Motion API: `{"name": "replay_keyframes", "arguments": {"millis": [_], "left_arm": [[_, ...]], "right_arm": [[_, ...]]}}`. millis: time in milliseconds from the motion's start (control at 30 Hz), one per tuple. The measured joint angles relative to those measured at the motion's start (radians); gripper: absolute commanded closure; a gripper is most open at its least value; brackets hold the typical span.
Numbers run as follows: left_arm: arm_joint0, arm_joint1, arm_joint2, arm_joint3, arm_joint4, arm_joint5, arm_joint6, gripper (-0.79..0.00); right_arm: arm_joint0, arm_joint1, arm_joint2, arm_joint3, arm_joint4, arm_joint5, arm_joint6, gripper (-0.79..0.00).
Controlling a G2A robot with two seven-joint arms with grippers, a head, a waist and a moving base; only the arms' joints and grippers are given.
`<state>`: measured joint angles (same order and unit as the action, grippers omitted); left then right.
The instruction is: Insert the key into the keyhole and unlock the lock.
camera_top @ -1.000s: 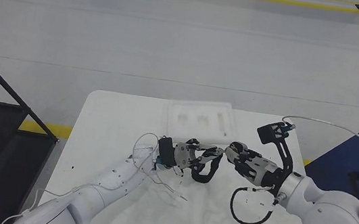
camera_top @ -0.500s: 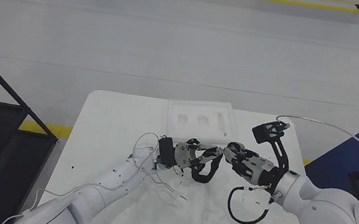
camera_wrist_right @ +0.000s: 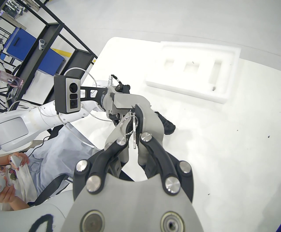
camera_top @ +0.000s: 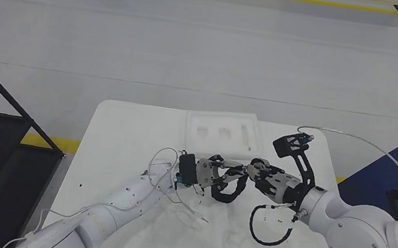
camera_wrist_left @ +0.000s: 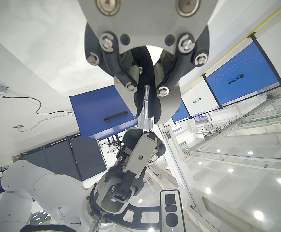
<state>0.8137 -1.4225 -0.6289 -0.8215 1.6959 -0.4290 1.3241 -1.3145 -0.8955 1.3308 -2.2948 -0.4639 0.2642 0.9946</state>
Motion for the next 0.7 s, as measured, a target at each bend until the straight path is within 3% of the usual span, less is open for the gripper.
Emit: {"name": "replay_keyframes", "arguments": {"millis": [233, 300, 533, 567, 667, 700], "left_arm": [[0.003, -0.001, -0.004, -0.001, 0.001, -0.003, -0.001, 0.000], [0.004, -0.001, -0.005, 0.000, 0.002, -0.004, 0.000, 0.000], [0.008, -0.003, -0.007, 0.012, -0.007, -0.027, 0.001, 0.000], [0.009, -0.004, -0.008, 0.014, -0.012, -0.033, 0.002, 0.000], [0.009, -0.006, -0.008, 0.022, -0.021, -0.046, 0.002, 0.000], [0.008, -0.007, -0.009, 0.025, -0.025, -0.051, 0.003, 0.000]], "right_arm": [[0.012, -0.003, -0.020, 0.009, -0.010, 0.003, 0.013, 0.000], [0.014, -0.003, -0.024, 0.012, -0.011, 0.001, 0.014, -0.240], [0.038, -0.006, -0.015, 0.029, 0.006, -0.012, 0.017, -0.388], [0.042, -0.006, -0.012, 0.033, 0.010, -0.016, 0.020, -0.456], [0.056, -0.007, -0.002, 0.046, 0.033, -0.028, 0.026, -0.776], [0.059, -0.007, 0.002, 0.050, 0.043, -0.034, 0.027, -0.785]]}}
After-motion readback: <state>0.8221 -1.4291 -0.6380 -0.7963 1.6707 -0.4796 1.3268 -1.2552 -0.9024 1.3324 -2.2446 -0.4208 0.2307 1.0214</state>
